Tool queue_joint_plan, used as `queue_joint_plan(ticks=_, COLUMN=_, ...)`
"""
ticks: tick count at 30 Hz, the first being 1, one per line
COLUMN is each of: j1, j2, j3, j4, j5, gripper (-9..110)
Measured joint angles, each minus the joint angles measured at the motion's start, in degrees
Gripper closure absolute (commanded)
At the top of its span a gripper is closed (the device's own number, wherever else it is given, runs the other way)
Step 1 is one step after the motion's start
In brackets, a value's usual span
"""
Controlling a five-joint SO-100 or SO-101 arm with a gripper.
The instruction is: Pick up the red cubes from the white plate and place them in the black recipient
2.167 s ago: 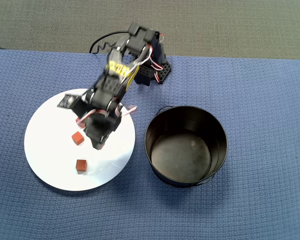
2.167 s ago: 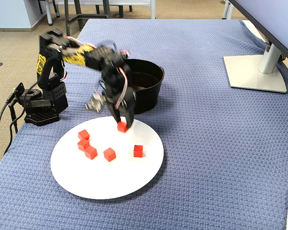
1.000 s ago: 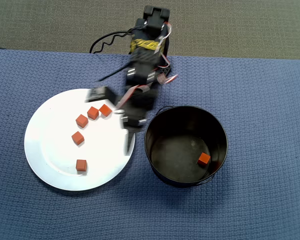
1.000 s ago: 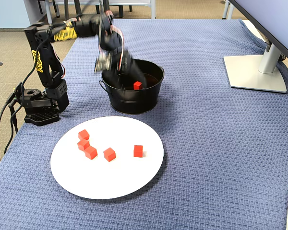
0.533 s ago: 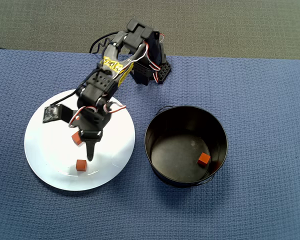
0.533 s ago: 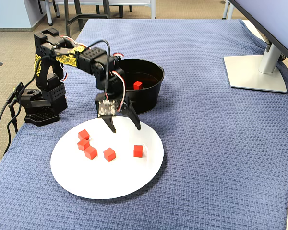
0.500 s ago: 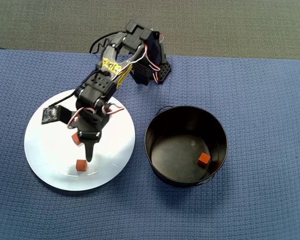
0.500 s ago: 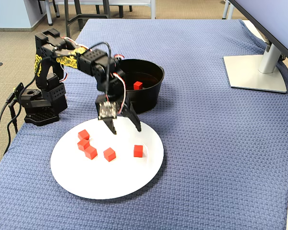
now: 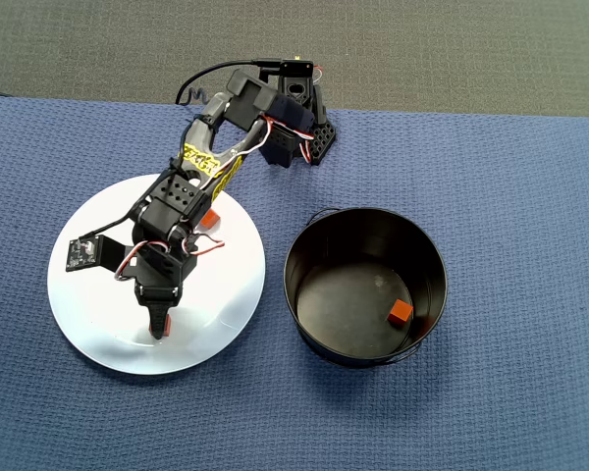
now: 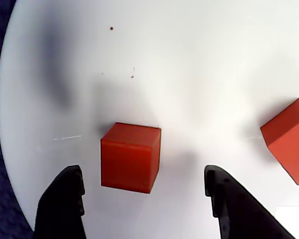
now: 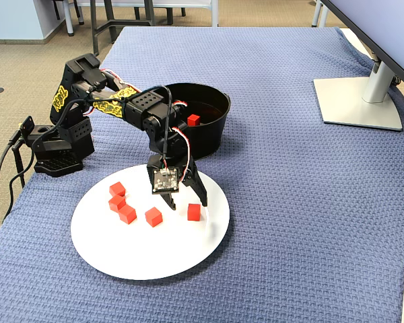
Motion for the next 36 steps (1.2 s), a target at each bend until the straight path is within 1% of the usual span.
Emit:
queue_joint_plan(ticks=4, j1=-0.88, j2=-2.11, j3=-3.08, j4=0.00, j5=1.14, gripper=83)
queue_joint_plan(ticks=14, j1=-0.79, j2=-7.56, j3=-9.93, j4=1.41, j5=2.99, gripper=86)
queue_joint_plan(ticks=20, j1=-0.79, j2=-8.09, j3=-10.99, j4=2.20, j5=3.16, gripper=100)
queue_joint_plan(ticks=26, j1=-0.79, j2=-8.09, j3=-10.99, j4=2.20, j5=3.25, gripper=101)
queue_joint_plan(ticks=32, j1=-0.79, j2=-8.00, j3=-10.99, j4=2.20, j5=5.89, gripper=102)
queue_joint_plan(ticks=36, j1=-0.53, j2=-1.85, j3=-7.56, j4=2.20, j5=8.09, gripper=102)
